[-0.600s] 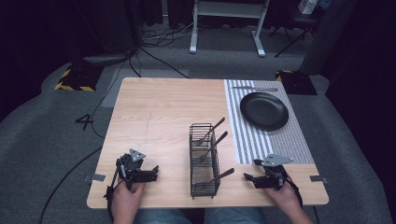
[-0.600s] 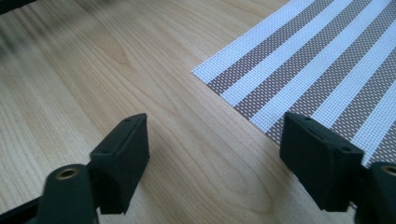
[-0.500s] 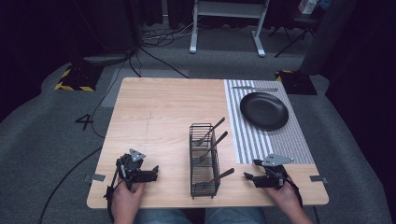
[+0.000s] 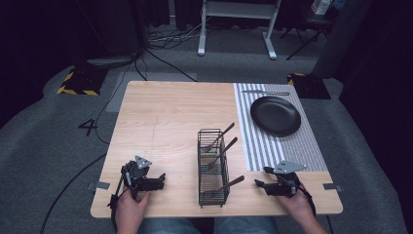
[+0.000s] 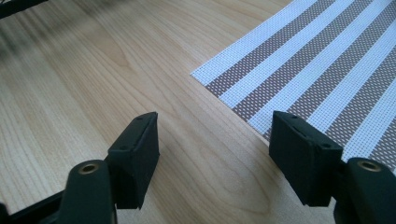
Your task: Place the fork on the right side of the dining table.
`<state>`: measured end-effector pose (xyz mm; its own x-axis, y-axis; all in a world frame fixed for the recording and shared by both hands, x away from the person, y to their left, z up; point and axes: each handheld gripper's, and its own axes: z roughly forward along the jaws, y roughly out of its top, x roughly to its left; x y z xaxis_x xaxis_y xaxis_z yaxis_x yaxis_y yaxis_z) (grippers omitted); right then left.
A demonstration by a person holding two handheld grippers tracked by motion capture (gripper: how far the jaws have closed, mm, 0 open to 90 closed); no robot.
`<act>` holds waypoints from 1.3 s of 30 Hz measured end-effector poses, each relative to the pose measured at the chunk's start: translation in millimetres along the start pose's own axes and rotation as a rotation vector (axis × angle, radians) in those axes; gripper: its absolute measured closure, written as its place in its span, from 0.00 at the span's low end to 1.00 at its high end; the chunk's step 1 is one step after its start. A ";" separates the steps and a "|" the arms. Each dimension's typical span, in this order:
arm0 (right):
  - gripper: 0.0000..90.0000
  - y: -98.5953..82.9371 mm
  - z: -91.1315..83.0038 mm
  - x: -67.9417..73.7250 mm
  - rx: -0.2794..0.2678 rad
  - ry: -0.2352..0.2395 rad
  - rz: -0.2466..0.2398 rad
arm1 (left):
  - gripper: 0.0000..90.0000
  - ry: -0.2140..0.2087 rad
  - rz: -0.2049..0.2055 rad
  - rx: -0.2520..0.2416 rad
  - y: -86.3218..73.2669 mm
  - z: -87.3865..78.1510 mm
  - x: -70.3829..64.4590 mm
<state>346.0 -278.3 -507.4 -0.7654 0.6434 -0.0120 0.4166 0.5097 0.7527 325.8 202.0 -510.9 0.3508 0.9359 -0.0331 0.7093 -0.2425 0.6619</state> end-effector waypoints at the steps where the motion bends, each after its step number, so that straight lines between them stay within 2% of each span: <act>1: 0.37 0.0 0.0 0.0 0.000 0.001 0.001 | 0.00 0.000 0.000 -0.001 0.0 0.1 0.0; 12: 0.38 0.9 -0.7 0.7 0.010 0.002 -0.003 | 0.00 0.000 0.000 -0.001 0.0 0.1 0.0; 16: 0.40 6.5 -5.7 3.7 0.019 0.005 -0.024 | 0.00 0.001 -0.001 -0.001 0.1 0.1 -0.1; 20: 0.40 17.0 -16.0 7.7 0.003 0.028 -0.031 | 0.00 0.001 0.000 0.000 0.1 0.1 0.0; 31: 0.41 42.9 -40.3 22.7 0.003 0.103 -0.050 | 0.00 0.001 -0.002 -0.001 0.1 0.1 -0.1; 39: 0.42 64.6 -61.4 33.4 -0.038 0.148 -0.069 | 0.00 0.001 -0.001 -0.001 -0.1 0.0 -0.1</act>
<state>317.2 -258.9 -418.8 -0.8567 0.5149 0.0308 0.3438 0.5255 0.7782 325.6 201.9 -510.9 0.3495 0.9363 -0.0335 0.7095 -0.2411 0.6622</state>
